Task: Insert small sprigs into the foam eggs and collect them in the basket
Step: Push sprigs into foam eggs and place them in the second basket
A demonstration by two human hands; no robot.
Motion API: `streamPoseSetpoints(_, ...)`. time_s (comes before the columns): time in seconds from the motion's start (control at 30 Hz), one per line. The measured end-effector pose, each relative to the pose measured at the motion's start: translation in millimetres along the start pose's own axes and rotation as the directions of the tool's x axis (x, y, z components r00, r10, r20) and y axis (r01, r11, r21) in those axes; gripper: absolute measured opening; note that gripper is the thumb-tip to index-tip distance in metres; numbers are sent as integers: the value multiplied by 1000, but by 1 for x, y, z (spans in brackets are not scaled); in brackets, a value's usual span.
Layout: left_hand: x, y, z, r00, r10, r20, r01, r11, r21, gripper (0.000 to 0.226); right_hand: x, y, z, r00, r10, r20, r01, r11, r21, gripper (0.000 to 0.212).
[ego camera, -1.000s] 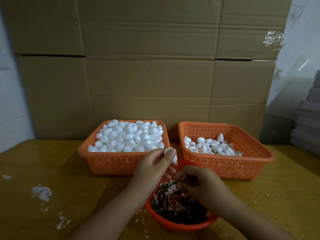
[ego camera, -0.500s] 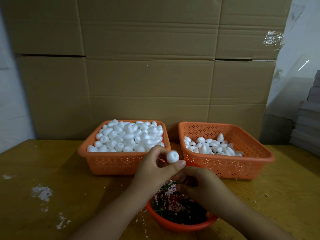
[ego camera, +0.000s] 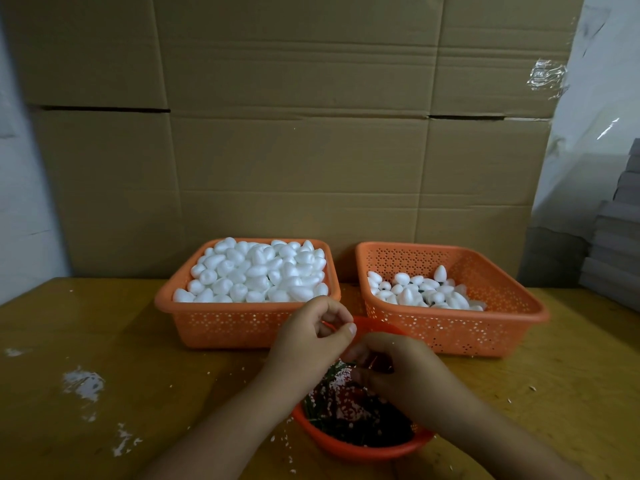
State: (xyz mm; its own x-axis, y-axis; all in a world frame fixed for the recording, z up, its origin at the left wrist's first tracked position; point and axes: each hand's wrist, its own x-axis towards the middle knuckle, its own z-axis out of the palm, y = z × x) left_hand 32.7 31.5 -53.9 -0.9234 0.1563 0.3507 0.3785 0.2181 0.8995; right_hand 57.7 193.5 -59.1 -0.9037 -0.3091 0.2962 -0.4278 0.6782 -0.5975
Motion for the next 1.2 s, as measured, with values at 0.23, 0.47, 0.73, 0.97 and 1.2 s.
streamPoseSetpoints(0.23,-2,2,-1,999,41,-4,-41,999,-13,15,-1,-1,1,1000,-21,17,21,999,-45,21)
streamPoseSetpoints(0.47,0,-3,0,999,47,0,-47,998,39,20,-2,-2,2,1000,-20,21,21,999,-50,23)
streamPoseSetpoints(0.73,3,-9,3,993,108,37,-112,986,127,7,-1,0,2,999,-11,43,15,997,-78,29)
streamPoseSetpoints(0.97,0,5,-9,963,271,-11,-244,885,397,7,-3,3,3,997,6,82,2,995,-97,23)
streamPoseSetpoints(1.2,19,-2,-51,976,216,33,-144,522,841,42,-4,2,2,994,15,105,-1,991,-135,25)
